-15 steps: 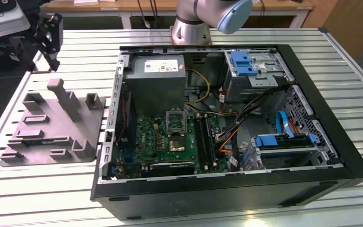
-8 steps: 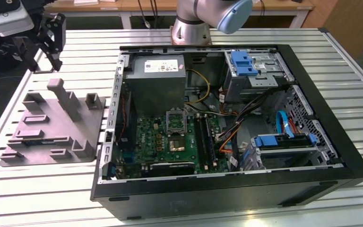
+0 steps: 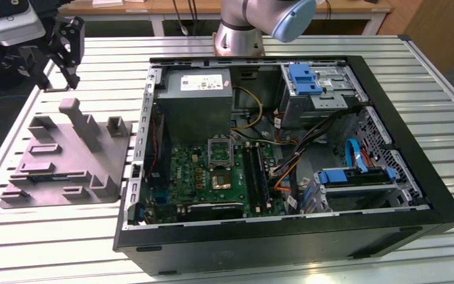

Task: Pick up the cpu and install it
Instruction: 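Pick up the cpu and move it towards the insertion slot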

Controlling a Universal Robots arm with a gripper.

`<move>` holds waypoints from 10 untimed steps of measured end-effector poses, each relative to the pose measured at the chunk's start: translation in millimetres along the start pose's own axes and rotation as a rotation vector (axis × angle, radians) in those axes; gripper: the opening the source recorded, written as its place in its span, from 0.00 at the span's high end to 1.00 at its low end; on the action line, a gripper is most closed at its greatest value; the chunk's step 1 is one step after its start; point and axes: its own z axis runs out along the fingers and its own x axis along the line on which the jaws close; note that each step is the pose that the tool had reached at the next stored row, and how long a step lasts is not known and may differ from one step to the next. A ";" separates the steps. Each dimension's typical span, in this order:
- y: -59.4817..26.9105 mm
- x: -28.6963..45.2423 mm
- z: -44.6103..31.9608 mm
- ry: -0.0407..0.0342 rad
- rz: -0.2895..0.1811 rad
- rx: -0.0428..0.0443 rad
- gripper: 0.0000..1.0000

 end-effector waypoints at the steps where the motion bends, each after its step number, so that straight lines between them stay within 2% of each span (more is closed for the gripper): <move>1: -0.8 0.0 0.0 0.0000 0.000 0.0000 0.53; 10: -5.5 -1.8 -0.1 -0.0002 0.000 -0.0002 0.53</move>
